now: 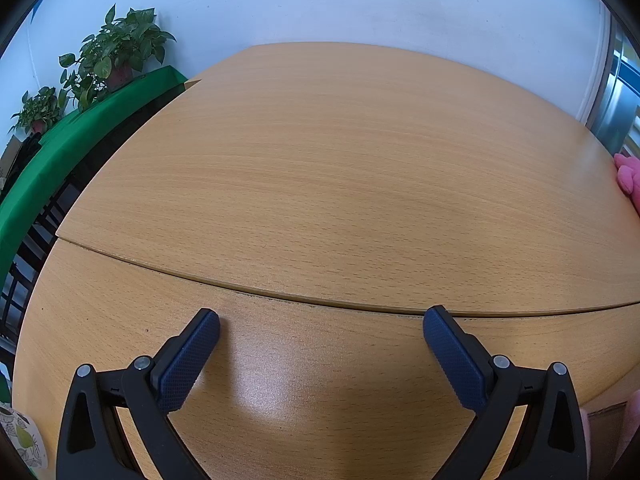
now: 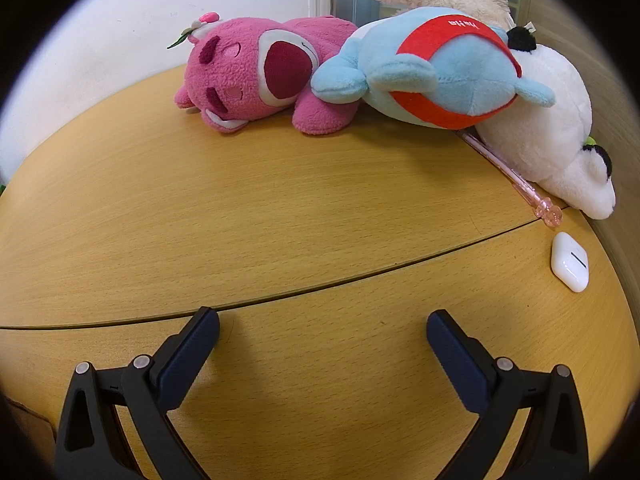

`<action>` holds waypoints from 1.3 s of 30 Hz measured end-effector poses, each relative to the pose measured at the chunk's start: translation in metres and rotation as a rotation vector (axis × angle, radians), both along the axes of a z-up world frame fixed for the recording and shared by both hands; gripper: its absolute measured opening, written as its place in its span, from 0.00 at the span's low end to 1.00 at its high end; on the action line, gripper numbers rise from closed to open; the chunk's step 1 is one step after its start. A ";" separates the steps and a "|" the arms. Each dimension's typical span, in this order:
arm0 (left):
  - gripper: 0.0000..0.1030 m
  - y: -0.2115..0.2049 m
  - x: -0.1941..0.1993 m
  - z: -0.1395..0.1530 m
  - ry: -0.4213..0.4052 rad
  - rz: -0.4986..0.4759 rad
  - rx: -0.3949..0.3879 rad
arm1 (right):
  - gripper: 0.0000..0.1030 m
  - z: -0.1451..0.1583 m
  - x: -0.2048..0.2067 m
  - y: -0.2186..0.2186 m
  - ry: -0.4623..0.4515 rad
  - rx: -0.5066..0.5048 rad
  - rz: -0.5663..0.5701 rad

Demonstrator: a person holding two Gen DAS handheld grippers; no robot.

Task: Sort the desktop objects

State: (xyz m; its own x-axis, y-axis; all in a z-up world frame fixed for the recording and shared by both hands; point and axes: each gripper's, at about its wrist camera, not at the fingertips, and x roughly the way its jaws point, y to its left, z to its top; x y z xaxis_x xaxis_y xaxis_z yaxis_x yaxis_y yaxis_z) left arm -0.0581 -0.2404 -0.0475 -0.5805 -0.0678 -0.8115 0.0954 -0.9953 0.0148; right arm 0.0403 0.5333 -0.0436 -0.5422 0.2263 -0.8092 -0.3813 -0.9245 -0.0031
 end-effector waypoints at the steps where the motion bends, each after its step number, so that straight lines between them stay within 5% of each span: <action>1: 1.00 0.000 0.000 0.000 0.000 0.000 0.000 | 1.00 0.000 0.000 0.001 0.000 0.000 0.000; 39: 1.00 0.000 0.000 0.000 0.001 -0.002 0.000 | 1.00 0.003 0.006 0.005 0.001 0.001 -0.013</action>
